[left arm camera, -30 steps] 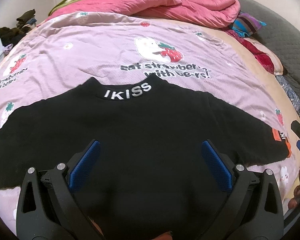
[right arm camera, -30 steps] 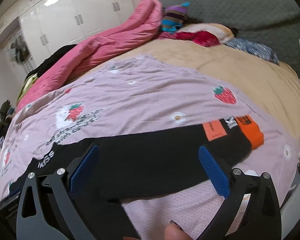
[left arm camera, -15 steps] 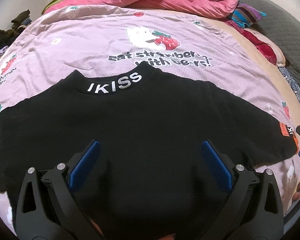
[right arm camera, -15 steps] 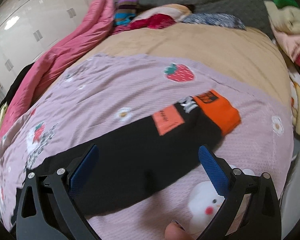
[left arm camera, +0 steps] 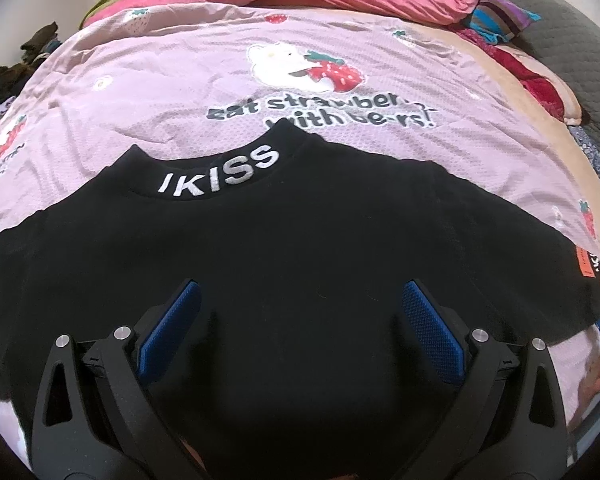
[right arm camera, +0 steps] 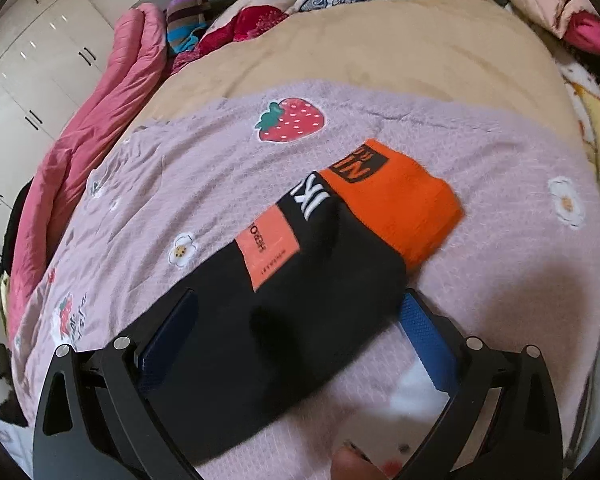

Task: Fold small clothes
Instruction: 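Close the right tool on the orange cuff and lift it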

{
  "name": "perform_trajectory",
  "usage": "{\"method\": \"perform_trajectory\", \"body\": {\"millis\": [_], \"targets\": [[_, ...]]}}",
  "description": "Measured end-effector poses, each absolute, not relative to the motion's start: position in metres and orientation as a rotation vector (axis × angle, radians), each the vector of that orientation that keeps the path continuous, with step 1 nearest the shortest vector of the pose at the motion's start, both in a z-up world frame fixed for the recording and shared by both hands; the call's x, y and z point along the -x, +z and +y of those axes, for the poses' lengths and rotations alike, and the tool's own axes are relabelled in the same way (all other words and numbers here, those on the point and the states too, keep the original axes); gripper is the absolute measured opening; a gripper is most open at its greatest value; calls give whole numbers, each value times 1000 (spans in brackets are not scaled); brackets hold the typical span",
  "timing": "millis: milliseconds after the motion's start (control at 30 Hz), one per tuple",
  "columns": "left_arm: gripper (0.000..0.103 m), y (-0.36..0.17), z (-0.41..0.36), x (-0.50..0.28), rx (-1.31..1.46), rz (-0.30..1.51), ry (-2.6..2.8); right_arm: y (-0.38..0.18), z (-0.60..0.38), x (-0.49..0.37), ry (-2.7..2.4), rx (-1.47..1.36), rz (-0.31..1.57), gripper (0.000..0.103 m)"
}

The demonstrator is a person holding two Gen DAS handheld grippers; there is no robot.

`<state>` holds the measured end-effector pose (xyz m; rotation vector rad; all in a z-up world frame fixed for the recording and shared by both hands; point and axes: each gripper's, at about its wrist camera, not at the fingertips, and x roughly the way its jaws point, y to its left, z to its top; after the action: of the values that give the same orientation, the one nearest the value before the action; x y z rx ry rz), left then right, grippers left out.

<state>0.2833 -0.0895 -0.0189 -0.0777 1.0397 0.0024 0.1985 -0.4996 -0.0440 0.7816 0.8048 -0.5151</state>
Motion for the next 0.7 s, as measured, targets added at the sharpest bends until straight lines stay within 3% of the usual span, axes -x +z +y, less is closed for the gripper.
{"method": "perform_trajectory", "body": {"millis": [133, 267, 333, 467, 700], "targets": [[95, -19, -81, -281, 86, 1040, 17, -48, -507, -201, -498, -840, 750, 94], [95, -12, -74, -276, 98, 1034, 16, -45, -510, -199, -499, -845, 700, 41], [95, -8, -69, -273, 101, 1029, 22, -46, -515, -196, -496, -880, 675, 24], [95, -1, -60, -267, 121, 1024, 26, -43, -519, -194, -450, -921, 629, 12], [95, 16, -38, -248, 158, 1007, 29, -16, -506, -186, -325, -893, 531, 10]]}}
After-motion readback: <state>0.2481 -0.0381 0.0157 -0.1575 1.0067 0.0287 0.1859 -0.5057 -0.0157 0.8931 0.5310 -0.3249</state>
